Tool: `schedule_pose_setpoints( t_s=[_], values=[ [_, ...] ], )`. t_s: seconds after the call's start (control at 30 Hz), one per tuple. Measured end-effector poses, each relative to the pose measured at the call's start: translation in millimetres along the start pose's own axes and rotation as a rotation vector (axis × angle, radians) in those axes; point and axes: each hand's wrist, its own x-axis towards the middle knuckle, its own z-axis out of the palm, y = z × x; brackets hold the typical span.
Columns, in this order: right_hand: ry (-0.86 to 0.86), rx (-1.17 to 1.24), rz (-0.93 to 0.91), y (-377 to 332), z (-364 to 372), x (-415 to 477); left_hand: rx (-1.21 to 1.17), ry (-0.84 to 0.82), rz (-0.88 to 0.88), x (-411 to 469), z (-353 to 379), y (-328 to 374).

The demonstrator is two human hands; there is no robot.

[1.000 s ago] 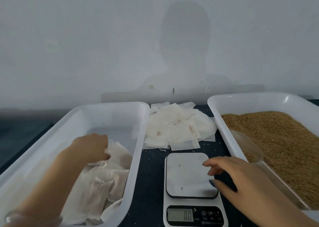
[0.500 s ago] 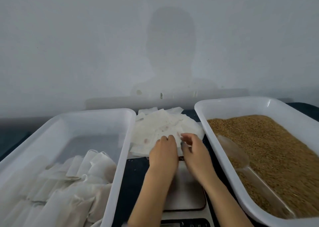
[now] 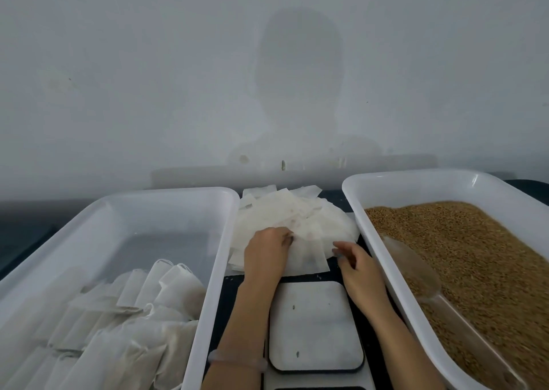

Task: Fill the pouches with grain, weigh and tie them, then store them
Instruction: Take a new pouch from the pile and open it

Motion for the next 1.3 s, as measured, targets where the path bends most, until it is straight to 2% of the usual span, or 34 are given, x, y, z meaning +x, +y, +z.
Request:
schedule_pose_setpoints(
  t_s=[0.13, 0.23, 0.33, 0.47, 0.57, 0.67, 0.73, 0.93, 1.13, 1.3],
  values=[
    [0.027, 0.006, -0.073, -11, -2, -5, -0.305, 0.174, -0.026, -20, -14, 3],
    [0.023, 0.162, -0.033, -25, -3, -16, -0.427, 0.238, 0.091, -40, -25, 9],
    [-0.036, 0.246, 0.06, -38, -1, -24, -0.294, 0.296, 0.281, -60, -28, 10],
    [-0.088, 0.335, 0.072, -34, -3, -24, -0.32, 0.32, 0.329, -79, -22, 2],
    [-0.179, 0.34, 0.012, -35, -6, -26, -0.294, 0.298, 0.372, -82, -20, -2],
    [-0.165, 0.316, -0.108, -42, -6, -31, -0.139, 0.268, 0.456, -81, -23, 0],
    [-0.192, 0.357, -0.127, -48, -5, -35, -0.064, 0.244, 0.485, -83, -24, 3],
    [-0.327, 0.281, -0.248, -62, -2, -47, -0.056, 0.259, 0.529, -89, -21, 6],
    [-0.347, 0.309, -0.211, -64, -2, -49, -0.084, 0.288, 0.536, -95, -22, 10],
    [-0.319, 0.414, -0.147, -65, -1, -49, -0.225, 0.181, 0.424, -97, -31, 18]
  ],
)
